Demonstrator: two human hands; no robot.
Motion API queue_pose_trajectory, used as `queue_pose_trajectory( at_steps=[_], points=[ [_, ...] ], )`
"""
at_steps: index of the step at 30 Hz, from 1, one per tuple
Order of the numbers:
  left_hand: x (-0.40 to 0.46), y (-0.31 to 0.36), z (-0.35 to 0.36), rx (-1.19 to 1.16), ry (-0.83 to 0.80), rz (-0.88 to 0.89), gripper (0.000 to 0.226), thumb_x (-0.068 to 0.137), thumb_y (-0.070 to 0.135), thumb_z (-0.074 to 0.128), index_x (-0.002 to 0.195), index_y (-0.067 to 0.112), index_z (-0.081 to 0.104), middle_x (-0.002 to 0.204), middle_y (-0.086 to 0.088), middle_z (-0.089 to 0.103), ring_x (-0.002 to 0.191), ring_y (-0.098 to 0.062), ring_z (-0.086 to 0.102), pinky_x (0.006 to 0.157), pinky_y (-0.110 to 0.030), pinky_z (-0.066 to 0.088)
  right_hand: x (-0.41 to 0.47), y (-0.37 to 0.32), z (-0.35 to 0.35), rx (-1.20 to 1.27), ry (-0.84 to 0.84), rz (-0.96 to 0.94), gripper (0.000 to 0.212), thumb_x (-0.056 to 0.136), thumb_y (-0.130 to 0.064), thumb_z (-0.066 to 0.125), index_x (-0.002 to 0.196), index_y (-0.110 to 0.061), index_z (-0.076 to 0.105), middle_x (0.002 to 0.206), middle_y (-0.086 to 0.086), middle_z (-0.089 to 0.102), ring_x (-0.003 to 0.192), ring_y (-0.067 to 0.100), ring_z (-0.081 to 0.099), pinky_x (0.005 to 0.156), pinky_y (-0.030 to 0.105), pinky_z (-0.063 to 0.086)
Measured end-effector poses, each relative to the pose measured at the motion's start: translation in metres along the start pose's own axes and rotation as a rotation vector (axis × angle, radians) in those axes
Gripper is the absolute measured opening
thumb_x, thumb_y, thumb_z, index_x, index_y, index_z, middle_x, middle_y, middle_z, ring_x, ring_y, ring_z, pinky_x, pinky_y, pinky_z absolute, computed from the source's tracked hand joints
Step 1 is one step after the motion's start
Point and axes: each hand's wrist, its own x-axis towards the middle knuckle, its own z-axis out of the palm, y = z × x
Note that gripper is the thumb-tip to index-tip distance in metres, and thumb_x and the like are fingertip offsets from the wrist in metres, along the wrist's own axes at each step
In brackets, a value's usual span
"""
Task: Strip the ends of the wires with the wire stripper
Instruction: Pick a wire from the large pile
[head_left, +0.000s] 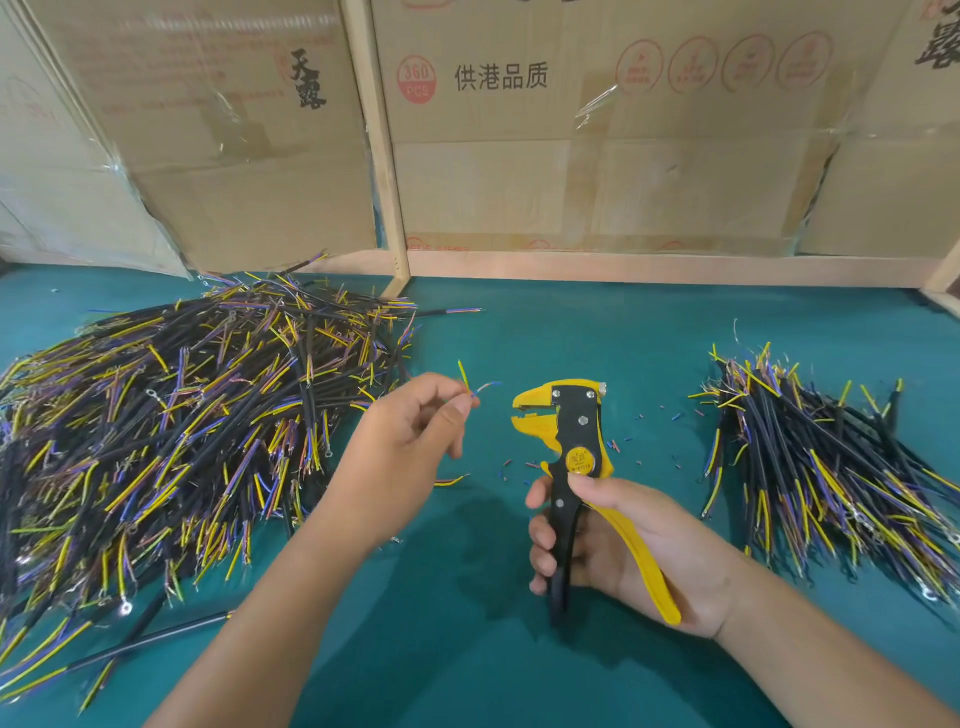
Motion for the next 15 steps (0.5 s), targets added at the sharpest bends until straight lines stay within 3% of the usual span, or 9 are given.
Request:
queue_pose_trajectory(
  at_steps=[3,6,8,15],
  points=[
    [0.0022,0.0016,-0.0015,-0.445,0.061,-0.174,0.016,0.105,0.011,0.043,0.095,0.008,0.055,0.069,-0.002,0.065,0.046,-0.011,0.041,0.044,-0.019,0.036,0.0011,0.0010,0.0015,0.018,0.022,0.019,0.036,0.089,-0.032,0.067,0.109,-0.003,0.062,0.087,0.019,0.054,0.076,0.034,0.055,0.082,0.051,0.051],
    [0.0044,0.0043,-0.0050,-0.720,0.096,-0.234,0.016,0.106,0.013,0.040,0.100,0.008,0.053,0.093,-0.013,0.076,0.068,-0.019,0.069,0.061,-0.024,0.055,0.0013,0.0008,0.0015,0.032,0.033,0.034,0.033,0.091,-0.031,0.062,0.108,-0.003,0.063,0.086,0.019,0.054,0.076,0.034,0.055,0.082,0.051,0.051],
    [0.0051,0.0045,-0.0054,-0.804,0.124,-0.246,0.017,0.107,0.014,0.039,0.099,0.009,0.053,0.101,-0.017,0.075,0.081,-0.023,0.074,0.069,-0.027,0.059,0.0019,0.0008,0.0020,0.033,0.040,0.041,0.033,0.090,-0.031,0.062,0.108,-0.003,0.062,0.086,0.019,0.055,0.076,0.034,0.055,0.082,0.051,0.051],
    [0.0061,0.0045,0.0038,-0.956,0.187,-0.242,0.017,0.107,0.011,0.037,0.100,0.006,0.051,0.106,-0.022,0.073,0.097,-0.028,0.073,0.076,-0.030,0.059,0.0014,0.0021,0.0057,0.064,0.083,0.026,0.031,0.087,-0.025,0.064,0.107,-0.002,0.062,0.090,0.021,0.059,0.079,0.036,0.060,0.085,0.054,0.054]
  ],
)
